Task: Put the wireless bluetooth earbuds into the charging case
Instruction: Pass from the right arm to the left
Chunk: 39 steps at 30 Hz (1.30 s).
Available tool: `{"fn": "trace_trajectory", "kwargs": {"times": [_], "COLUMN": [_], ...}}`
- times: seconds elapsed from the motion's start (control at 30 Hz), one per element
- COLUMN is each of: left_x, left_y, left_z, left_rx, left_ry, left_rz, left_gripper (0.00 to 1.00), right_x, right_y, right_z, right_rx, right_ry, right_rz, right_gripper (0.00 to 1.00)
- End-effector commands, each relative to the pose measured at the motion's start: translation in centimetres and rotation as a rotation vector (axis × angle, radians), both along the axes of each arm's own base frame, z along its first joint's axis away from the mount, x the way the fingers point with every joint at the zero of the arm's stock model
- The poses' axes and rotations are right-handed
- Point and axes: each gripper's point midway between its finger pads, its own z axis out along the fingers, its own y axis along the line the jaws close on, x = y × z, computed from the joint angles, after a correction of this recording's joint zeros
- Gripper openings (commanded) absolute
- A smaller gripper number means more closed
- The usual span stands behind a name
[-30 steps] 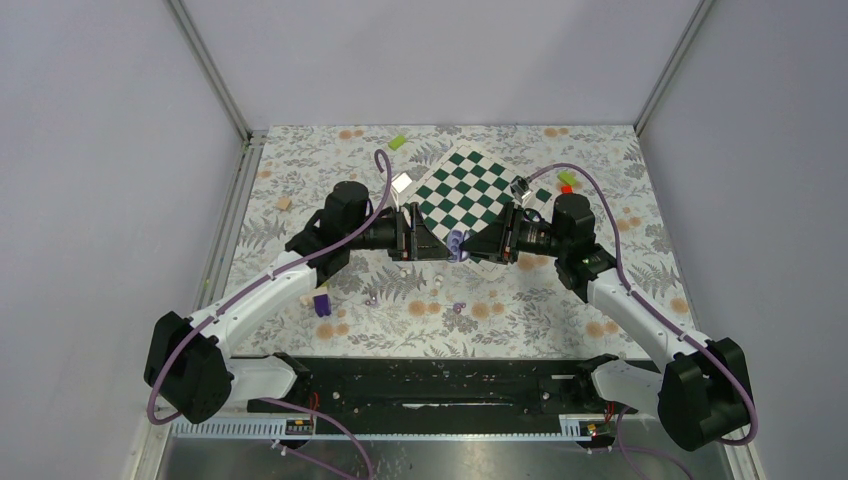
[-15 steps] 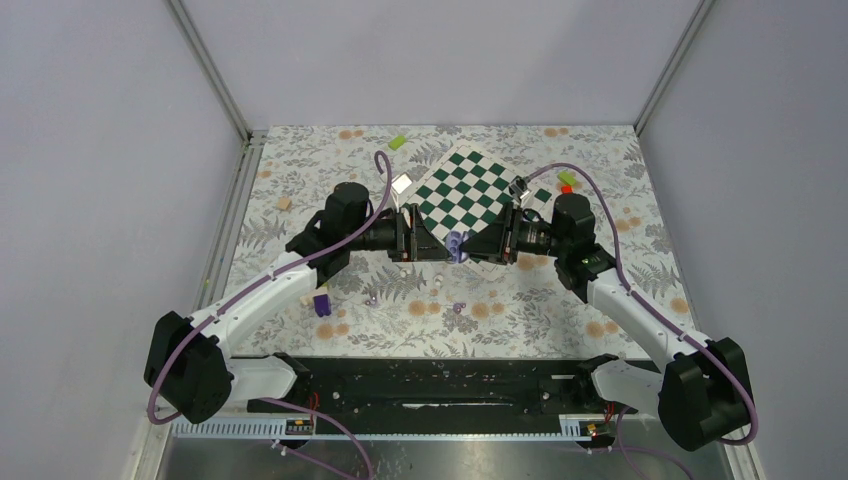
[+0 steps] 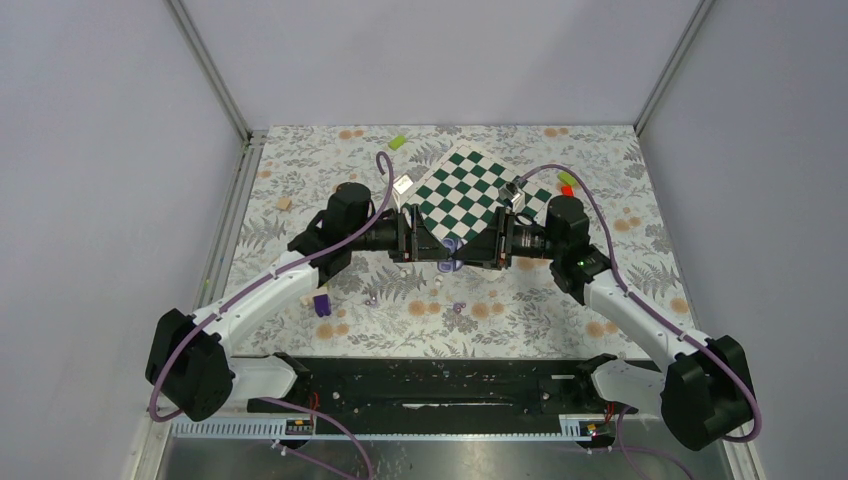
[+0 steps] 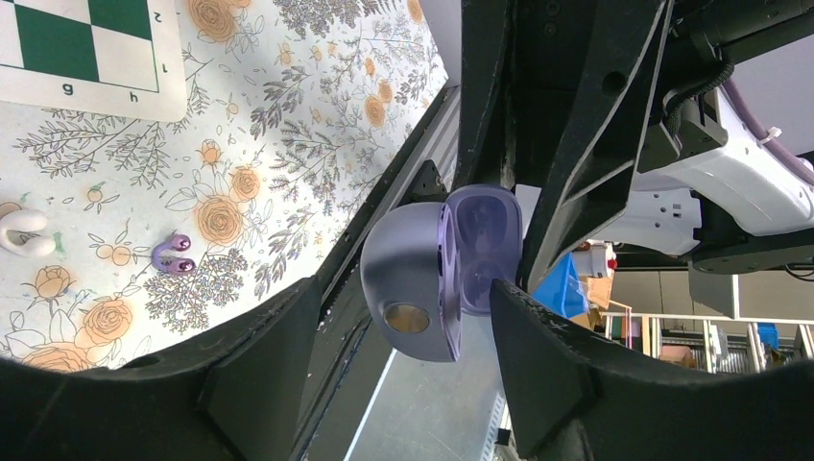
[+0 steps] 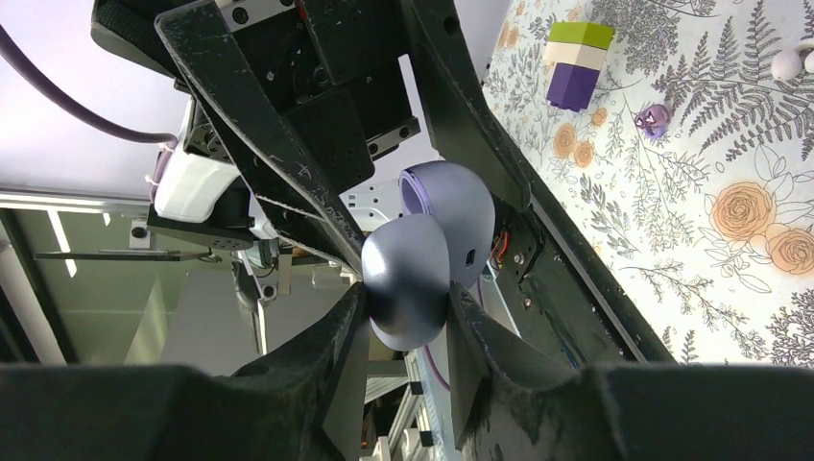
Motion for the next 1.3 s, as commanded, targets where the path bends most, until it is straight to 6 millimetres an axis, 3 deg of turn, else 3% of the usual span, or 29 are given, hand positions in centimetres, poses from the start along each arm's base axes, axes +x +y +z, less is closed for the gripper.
{"fn": "trace_trajectory", "kwargs": {"times": [0.0,0.47,0.53,0.7,0.8,1.0,1.27], "left_x": [0.5,0.6,0.6,0.6,0.4,0.3,0.1], "left_y": [-0.5,-0.4,-0.4,-0.4,-0.4,-0.3,0.0], "left_z": [1.3,1.3,1.3,1.3,1.4,1.3,1.7], "left_rx": [-0.034,-0.032,-0.032,-0.032,-0.033,-0.03,-0.033], "left_ry": [-0.046,-0.047,-0.048,-0.049,-0.05,-0.05,-0.063], "left_rz": [0.003,0.01,0.01,0.013,0.01,0.008,0.008], "left_gripper": [0.64,0.38,0.36,0.32,0.32,0.31,0.31], "right_x": [-0.2,0.0,0.0,0.0,0.0,-0.4,-1.2], "right_y": [0.5,0.6,0.6,0.5,0.5,0.3,0.0], "right_z": [2.4,1.5,1.5,1.0,0.6,0.9,1.4], "right_rx": [0.044,0.025,0.024,0.007,-0.003,0.001,0.024], "right_ry": [-0.077,-0.058,-0.055,-0.047,-0.037,-0.069,-0.118], "right_rz": [0.036,0.03,0.031,0.031,0.029,0.032,0.044], "right_gripper": [0.0,0.0,0.08,0.52,0.68,0.76,0.79]}}
